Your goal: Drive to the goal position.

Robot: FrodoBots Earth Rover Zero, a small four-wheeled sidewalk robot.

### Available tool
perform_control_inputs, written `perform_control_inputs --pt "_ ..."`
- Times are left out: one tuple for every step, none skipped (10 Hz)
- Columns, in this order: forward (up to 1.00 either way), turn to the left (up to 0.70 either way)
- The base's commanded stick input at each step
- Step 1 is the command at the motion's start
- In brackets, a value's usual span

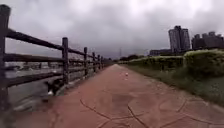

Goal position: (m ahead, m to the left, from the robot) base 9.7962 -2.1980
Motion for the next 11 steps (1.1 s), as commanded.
perform_control_inputs --pt "1.00 0.00" --pt "1.00 0.00" --pt "1.00 0.00" --pt "1.00 0.00" --pt "1.00 0.00" --pt "1.00 0.00" --pt "0.48 0.00" --pt "0.00 0.00" --pt "0.00 0.00" --pt "0.00 0.00" --pt "0.00 0.00"
